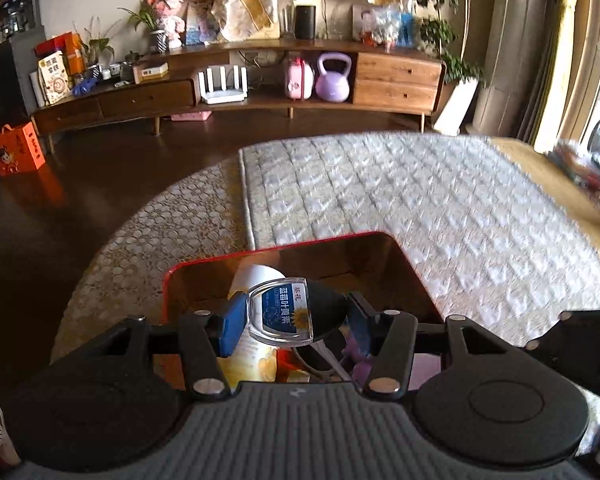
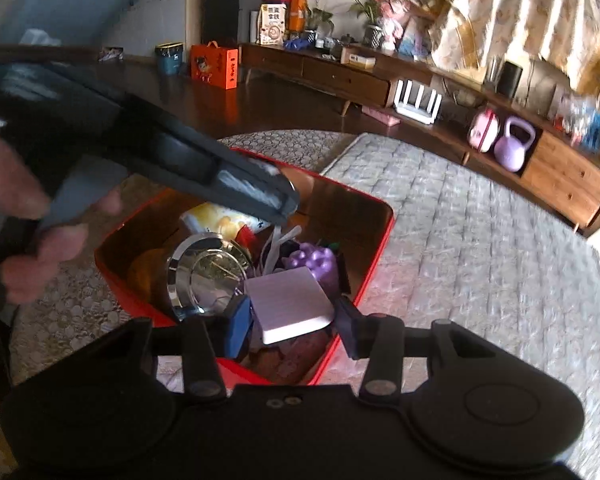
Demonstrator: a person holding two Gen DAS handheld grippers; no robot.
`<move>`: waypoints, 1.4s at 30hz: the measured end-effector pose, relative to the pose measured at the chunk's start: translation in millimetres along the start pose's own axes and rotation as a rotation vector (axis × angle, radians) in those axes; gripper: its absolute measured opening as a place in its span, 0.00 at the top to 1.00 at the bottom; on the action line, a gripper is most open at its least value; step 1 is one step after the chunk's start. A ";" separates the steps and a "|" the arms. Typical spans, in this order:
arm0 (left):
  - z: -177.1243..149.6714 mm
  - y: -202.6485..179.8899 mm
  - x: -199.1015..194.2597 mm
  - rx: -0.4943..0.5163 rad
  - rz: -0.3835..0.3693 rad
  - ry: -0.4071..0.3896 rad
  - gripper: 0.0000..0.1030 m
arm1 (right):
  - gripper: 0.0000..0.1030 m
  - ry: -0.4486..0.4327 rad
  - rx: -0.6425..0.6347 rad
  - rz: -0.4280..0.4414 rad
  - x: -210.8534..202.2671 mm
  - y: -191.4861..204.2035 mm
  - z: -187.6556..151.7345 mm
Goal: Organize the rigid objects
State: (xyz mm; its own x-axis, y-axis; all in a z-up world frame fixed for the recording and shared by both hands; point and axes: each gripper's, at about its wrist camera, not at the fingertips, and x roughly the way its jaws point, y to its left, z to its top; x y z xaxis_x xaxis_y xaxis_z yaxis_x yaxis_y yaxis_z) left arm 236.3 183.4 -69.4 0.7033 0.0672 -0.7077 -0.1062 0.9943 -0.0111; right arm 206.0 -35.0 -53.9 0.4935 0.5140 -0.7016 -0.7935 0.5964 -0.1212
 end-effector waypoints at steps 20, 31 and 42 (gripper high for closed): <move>-11.6 -7.9 14.0 -0.001 -0.003 0.021 0.48 | 0.48 0.020 0.094 0.071 -2.0 -3.7 -3.1; -16.3 -9.1 -26.3 -0.014 -0.010 -0.015 0.35 | 0.35 -0.024 0.158 0.065 -35.6 -11.7 -5.3; -27.1 -5.0 -74.0 -0.049 -0.008 -0.063 0.28 | 0.20 -0.060 0.199 0.055 -68.1 -9.1 -8.8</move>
State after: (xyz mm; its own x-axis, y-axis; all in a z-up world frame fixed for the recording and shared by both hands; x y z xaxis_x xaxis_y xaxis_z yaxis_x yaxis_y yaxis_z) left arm 165.7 171.3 -36.1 0.7467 0.0655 -0.6619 -0.1331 0.9897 -0.0522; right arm 176.5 -80.9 -11.2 0.4760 0.5816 -0.6596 -0.7371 0.6730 0.0614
